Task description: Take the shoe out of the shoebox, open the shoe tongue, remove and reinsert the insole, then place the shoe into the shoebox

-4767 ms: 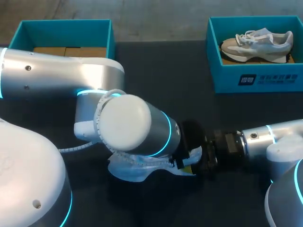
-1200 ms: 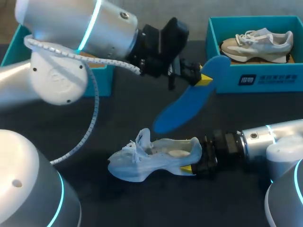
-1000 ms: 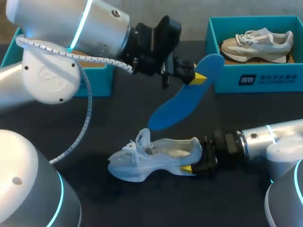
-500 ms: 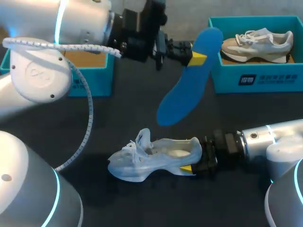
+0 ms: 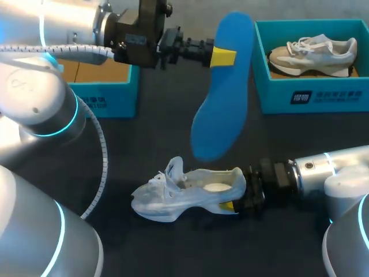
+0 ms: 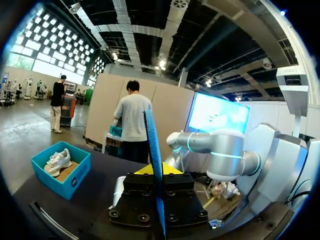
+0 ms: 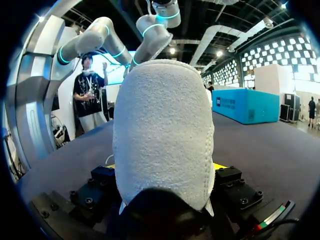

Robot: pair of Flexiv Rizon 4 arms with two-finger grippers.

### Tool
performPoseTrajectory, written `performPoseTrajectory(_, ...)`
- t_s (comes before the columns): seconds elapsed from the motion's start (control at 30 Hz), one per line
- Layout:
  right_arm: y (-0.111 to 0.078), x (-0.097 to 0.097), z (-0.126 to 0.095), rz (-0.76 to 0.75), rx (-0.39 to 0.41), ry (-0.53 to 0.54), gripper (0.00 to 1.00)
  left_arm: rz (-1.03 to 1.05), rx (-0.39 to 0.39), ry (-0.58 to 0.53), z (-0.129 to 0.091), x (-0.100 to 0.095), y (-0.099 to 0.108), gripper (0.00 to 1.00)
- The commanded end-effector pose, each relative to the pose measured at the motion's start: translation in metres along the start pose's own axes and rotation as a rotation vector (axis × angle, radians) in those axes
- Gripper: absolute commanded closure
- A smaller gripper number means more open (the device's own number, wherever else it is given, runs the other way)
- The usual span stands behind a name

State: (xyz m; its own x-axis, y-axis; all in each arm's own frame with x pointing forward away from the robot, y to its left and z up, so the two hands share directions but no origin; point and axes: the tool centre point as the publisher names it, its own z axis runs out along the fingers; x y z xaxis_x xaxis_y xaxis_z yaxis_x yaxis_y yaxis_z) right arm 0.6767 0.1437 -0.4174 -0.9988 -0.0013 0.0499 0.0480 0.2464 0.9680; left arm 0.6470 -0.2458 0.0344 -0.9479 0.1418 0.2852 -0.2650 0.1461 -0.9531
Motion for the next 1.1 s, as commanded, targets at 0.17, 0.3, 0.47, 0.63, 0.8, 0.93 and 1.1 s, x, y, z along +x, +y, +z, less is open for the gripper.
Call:
performPoseTrajectory(0.17,-0.001,0.001,0.002,0.000,0.003,-0.002,1.00,-0.001,-0.023,0.007,-0.001,-0.004,-0.005,1.00)
performPoseTrajectory(0.3,-0.001,0.001,0.002,0.000,0.003,-0.002,1.00,-0.001,-0.023,0.007,-0.001,-0.004,-0.005,1.00)
performPoseTrajectory(0.47,-0.001,0.001,0.002,0.000,0.003,-0.002,1.00,0.004,0.000,0.042,-0.001,0.006,-0.014,1.00)
performPoseTrajectory(0.63,-0.001,0.001,0.002,0.000,0.003,-0.002,1.00,-0.008,0.057,0.077,-0.005,0.024,-0.022,1.00)
performPoseTrajectory(0.8,-0.001,0.001,0.002,0.000,0.003,-0.002,1.00,-0.071,0.133,0.083,-0.010,0.040,-0.020,1.00)
performPoseTrajectory(0.93,-0.001,0.001,0.002,0.000,0.003,-0.002,1.00,-0.104,0.139,0.064,-0.013,0.056,-0.019,1.00)
performPoseTrajectory(1.1,-0.001,0.001,0.002,0.000,0.003,-0.002,1.00,-0.116,0.102,0.067,-0.022,0.066,-0.019,1.00)
